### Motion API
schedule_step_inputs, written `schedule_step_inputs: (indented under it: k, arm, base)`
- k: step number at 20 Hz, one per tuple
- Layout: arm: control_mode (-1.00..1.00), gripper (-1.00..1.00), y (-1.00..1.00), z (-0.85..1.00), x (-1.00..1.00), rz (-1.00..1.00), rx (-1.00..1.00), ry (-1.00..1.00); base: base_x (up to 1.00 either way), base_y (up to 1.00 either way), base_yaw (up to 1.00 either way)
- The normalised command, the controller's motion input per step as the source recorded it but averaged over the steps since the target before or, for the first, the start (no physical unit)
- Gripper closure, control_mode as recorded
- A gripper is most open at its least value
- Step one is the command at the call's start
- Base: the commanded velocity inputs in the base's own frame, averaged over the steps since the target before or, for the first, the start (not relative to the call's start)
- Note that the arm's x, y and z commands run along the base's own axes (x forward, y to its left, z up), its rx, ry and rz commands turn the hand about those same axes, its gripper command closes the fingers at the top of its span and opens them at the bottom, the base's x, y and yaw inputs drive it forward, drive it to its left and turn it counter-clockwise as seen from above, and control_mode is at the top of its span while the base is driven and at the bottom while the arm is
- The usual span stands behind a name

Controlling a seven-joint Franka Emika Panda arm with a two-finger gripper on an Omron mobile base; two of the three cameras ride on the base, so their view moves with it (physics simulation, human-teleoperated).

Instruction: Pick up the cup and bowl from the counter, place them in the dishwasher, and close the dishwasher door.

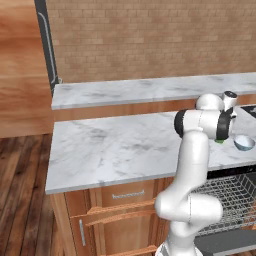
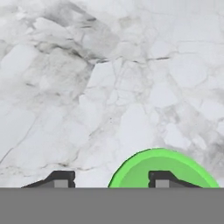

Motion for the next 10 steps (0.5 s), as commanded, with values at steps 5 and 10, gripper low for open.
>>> schedule_step_inputs:
  k: [5, 10]
  arm:
    - [-1.0, 1.0, 0.02, 0.02, -0.02, 0.0, 0.0, -0.04]
    - [-1.0, 1.0, 0.19, 0.11, -0.21, 0.01, 0.0, -0.08]
  base:
    - [0.0, 0.0, 0.0]
    - [0.0, 0.0, 0.0]
